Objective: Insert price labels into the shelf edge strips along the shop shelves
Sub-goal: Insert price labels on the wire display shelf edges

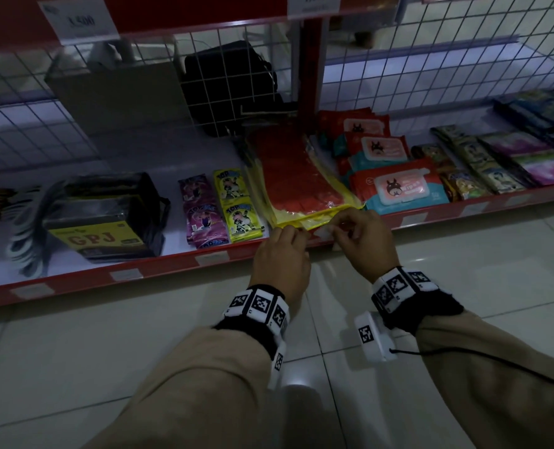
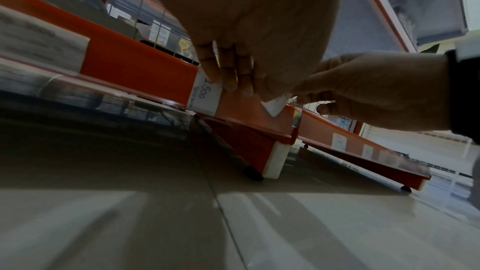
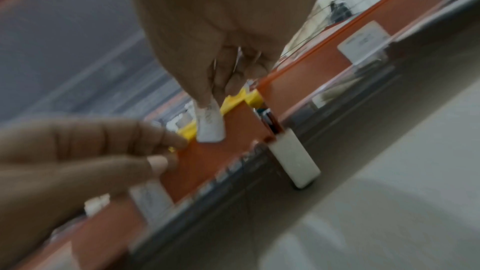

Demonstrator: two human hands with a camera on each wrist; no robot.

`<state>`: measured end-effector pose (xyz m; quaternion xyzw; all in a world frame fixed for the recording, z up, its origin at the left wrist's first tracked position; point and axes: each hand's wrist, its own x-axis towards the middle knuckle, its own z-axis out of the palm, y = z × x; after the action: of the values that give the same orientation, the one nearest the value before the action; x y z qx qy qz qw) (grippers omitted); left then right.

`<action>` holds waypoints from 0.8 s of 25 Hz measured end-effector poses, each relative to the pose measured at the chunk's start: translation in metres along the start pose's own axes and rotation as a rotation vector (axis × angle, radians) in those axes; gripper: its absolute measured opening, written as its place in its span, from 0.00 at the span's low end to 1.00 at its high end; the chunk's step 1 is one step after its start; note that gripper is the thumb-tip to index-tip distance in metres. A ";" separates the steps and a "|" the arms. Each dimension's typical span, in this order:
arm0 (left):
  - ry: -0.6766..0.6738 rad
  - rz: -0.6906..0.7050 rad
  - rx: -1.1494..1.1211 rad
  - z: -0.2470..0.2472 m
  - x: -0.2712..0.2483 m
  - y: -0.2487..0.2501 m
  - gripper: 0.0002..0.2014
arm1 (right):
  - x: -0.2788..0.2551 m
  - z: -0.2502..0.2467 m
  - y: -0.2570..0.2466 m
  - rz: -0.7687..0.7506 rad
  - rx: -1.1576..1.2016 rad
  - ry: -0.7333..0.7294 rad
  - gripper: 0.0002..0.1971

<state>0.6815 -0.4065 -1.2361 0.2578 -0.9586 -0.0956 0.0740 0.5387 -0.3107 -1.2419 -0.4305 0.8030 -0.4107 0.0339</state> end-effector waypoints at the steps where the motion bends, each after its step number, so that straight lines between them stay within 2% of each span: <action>1: 0.011 -0.012 -0.038 0.000 0.001 0.000 0.18 | 0.001 -0.004 -0.001 0.041 0.100 0.001 0.03; 4: 0.050 -0.044 -0.179 0.000 0.004 -0.002 0.15 | 0.008 -0.012 -0.004 0.130 0.348 -0.067 0.01; 11: 0.062 -0.127 -0.297 0.005 0.003 -0.003 0.14 | 0.004 -0.001 -0.016 0.198 0.477 -0.246 0.10; 14: 0.092 -0.160 -0.328 0.008 0.002 -0.004 0.10 | 0.004 0.000 -0.017 0.195 0.487 -0.261 0.10; 20: 0.121 -0.169 -0.355 0.010 0.004 -0.004 0.11 | 0.005 -0.005 -0.012 0.274 0.636 -0.230 0.07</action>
<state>0.6786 -0.4103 -1.2463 0.3255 -0.8955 -0.2533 0.1672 0.5418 -0.3146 -1.2289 -0.3304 0.6763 -0.5805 0.3106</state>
